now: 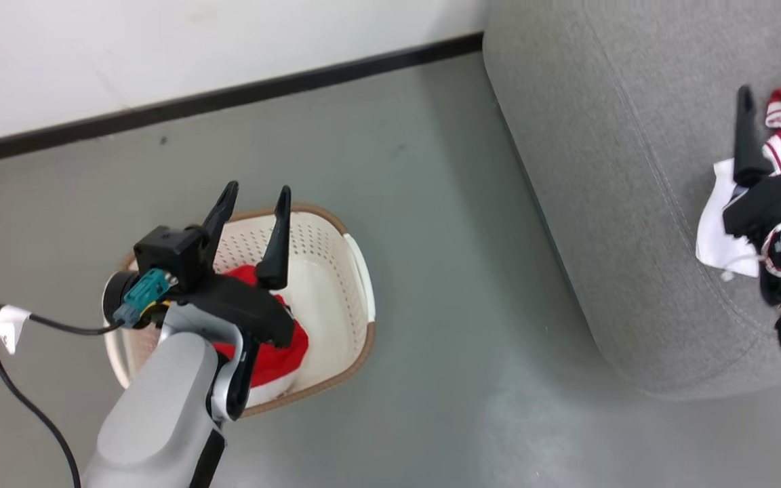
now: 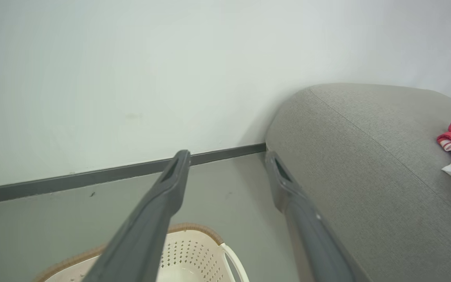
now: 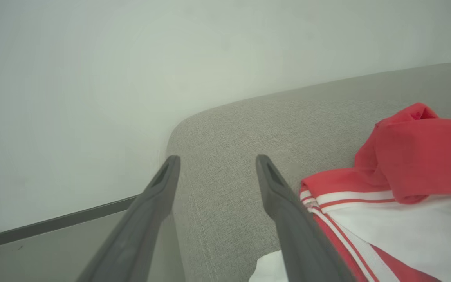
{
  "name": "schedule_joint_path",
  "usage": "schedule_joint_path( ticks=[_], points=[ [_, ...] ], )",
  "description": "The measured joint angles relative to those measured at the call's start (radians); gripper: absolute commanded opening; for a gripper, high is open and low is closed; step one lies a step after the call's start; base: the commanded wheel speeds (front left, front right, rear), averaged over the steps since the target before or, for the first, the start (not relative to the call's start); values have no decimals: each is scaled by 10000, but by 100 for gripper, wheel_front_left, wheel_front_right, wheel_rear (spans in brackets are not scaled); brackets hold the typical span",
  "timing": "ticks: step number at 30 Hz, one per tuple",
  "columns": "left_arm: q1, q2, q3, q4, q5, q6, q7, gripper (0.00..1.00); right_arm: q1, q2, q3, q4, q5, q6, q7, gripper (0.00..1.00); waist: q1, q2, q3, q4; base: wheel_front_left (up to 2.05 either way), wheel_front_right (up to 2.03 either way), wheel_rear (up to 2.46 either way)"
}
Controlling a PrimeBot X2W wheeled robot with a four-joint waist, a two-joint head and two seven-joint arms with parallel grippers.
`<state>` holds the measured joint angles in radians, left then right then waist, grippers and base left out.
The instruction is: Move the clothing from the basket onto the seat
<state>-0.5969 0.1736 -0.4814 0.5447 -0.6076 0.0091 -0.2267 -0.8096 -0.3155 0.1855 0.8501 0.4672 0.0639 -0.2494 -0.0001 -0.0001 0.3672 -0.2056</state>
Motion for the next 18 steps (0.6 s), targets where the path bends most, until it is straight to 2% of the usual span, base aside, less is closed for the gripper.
schedule_joint_path(
  ticks=[6,18],
  points=[
    [573,71,245,222,-15,123,-144,100,727,437,280,-345,-151,155,0,100,0,1,-745,430,0,0,0],
    [2323,476,1072,180,-75,639,-226,100,2410,1346,1001,-1321,-405,303,0,100,-1,0,-2247,1147,0,0,0]
  ],
)
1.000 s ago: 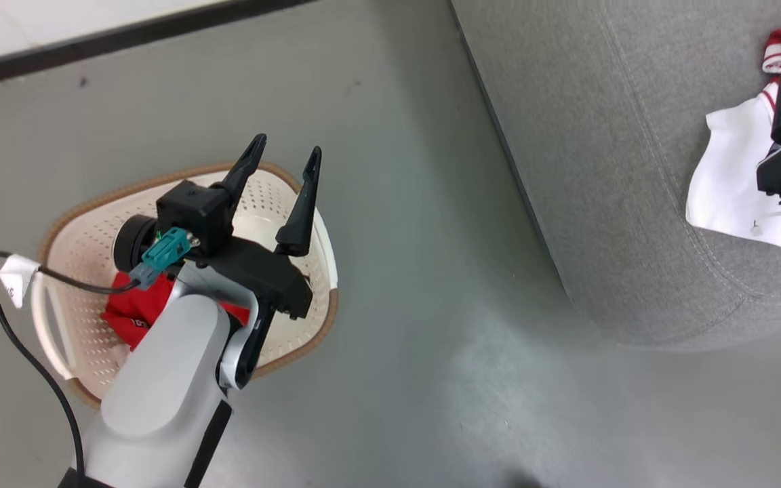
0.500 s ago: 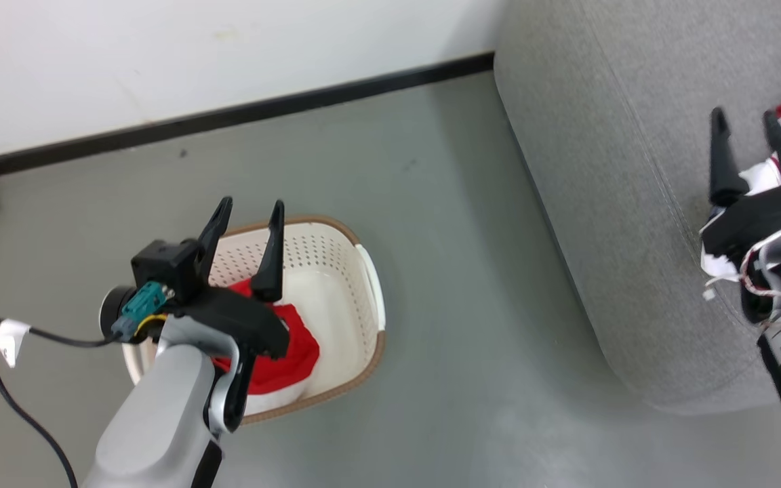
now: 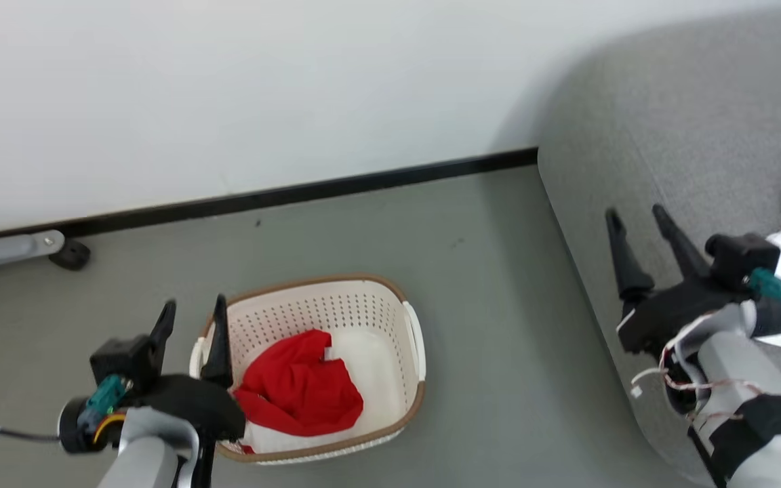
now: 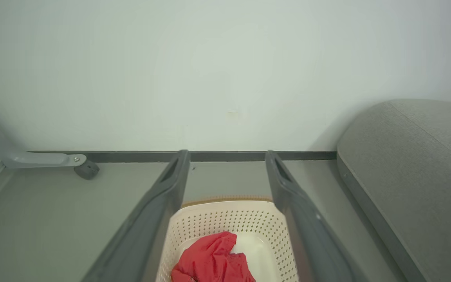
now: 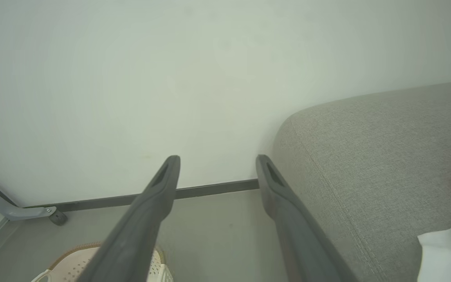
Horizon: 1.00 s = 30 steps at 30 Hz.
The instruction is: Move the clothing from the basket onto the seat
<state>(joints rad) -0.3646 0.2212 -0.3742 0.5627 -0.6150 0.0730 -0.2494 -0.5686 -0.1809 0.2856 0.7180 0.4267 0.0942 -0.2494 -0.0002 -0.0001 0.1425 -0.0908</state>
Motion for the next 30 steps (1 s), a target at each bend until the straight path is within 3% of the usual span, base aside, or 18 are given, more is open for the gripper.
schedule_joint_path(
  ticks=[11,30],
  points=[
    [1331,123,886,-880,58,334,-2,100,1125,121,-10,-1133,-61,-4,0,100,1,0,-925,218,0,0,0],
    [3246,84,2215,-2174,769,506,-2,100,2946,362,301,-2579,-468,-249,0,100,1,2,-1511,451,0,0,0]
  ],
)
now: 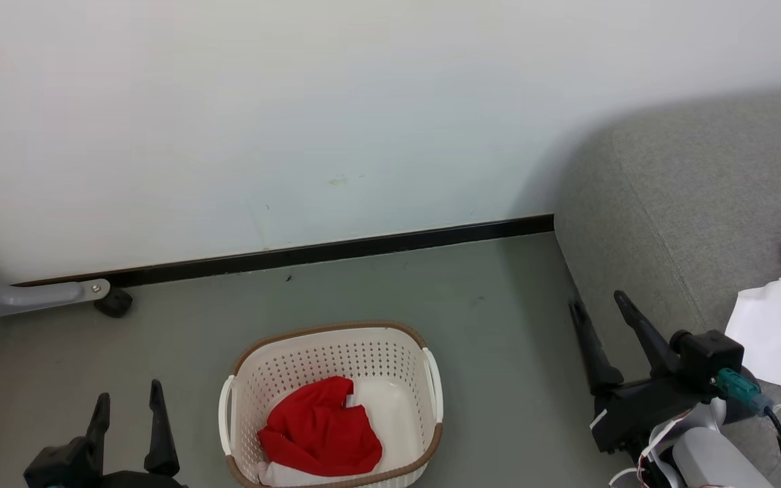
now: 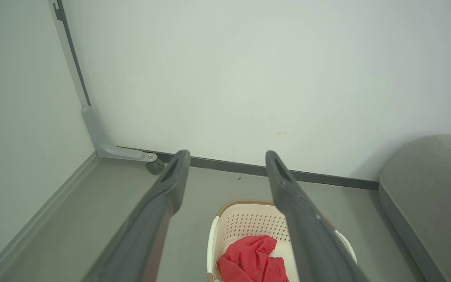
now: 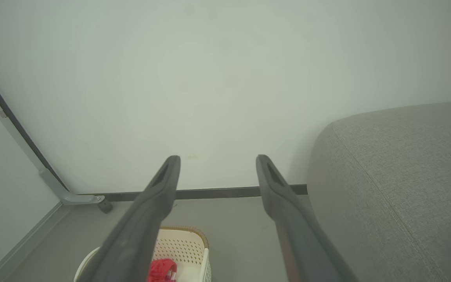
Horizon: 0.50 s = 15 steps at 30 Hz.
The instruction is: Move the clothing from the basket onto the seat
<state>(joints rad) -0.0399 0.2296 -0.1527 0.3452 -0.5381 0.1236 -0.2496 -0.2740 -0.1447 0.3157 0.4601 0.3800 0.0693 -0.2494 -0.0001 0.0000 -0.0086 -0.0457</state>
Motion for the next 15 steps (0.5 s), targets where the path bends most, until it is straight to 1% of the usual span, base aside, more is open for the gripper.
schedule_joint_path(
  ticks=[3,8,9,12,15],
  points=[
    [177,23,203,-119,142,2,0,100,208,27,23,-151,-25,-6,2,100,0,0,-7,12,0,0,0],
    [654,-111,495,-476,485,6,0,100,540,33,19,-401,-59,-176,2,100,1,0,-13,22,0,0,0],
    [762,-165,568,-583,546,6,0,100,619,33,21,-458,-82,-180,2,100,2,0,-15,22,0,0,0],
    [1026,-405,871,-729,696,6,0,100,883,50,36,-616,-127,-353,2,100,1,0,-20,16,0,0,0],
    [1234,-512,1110,-890,934,6,0,100,1041,67,58,-702,-161,-393,0,100,2,0,-22,3,0,0,0]
  ],
)
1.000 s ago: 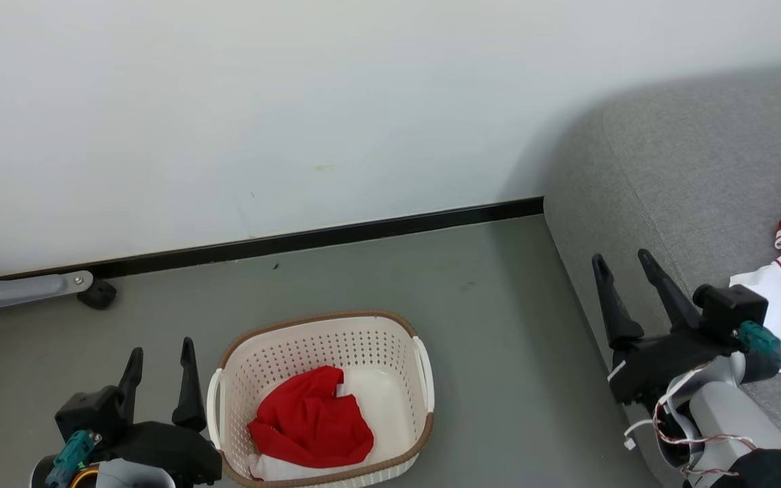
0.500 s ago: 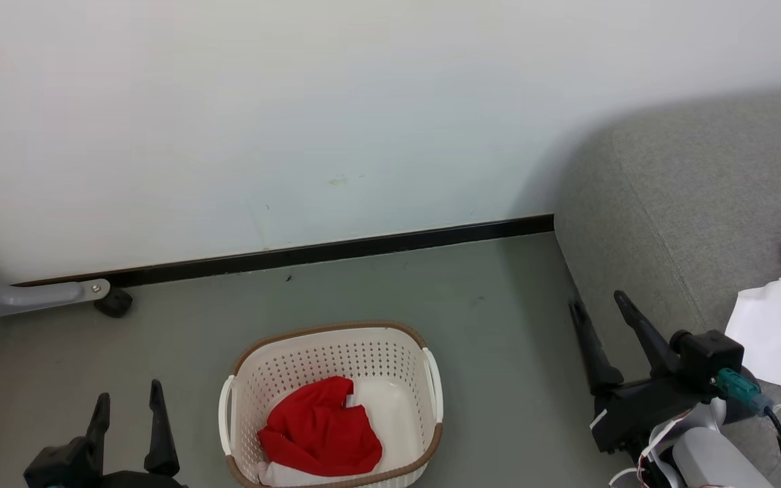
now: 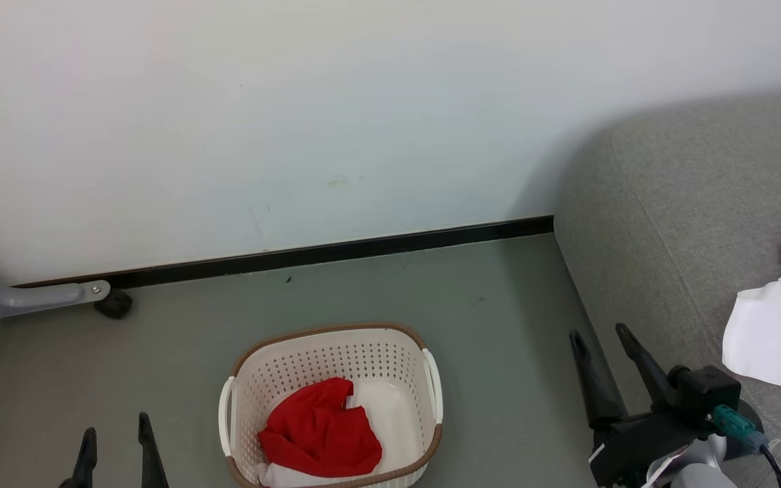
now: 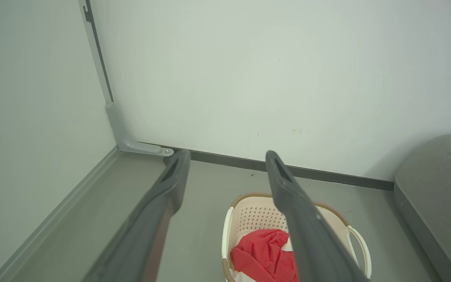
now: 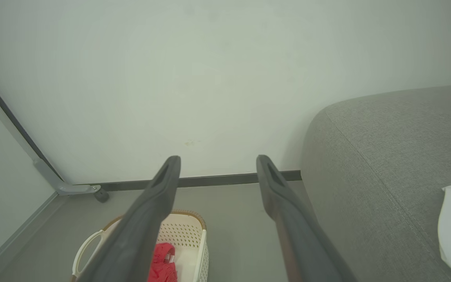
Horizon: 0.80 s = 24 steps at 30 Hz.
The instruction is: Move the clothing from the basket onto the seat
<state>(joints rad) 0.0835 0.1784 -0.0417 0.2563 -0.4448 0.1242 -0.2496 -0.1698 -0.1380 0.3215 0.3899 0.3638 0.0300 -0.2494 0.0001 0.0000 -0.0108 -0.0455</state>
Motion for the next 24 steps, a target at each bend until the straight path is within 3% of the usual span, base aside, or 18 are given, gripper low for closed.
schedule_joint_path(
  ticks=[14,24],
  points=[
    [590,-562,261,-594,836,0,0,100,378,161,67,-466,-157,-389,2,100,0,0,23,-19,0,0,0],
    [648,-679,299,-744,1011,0,0,100,388,180,23,-583,-257,-401,2,100,0,0,93,-12,0,0,0]
  ],
)
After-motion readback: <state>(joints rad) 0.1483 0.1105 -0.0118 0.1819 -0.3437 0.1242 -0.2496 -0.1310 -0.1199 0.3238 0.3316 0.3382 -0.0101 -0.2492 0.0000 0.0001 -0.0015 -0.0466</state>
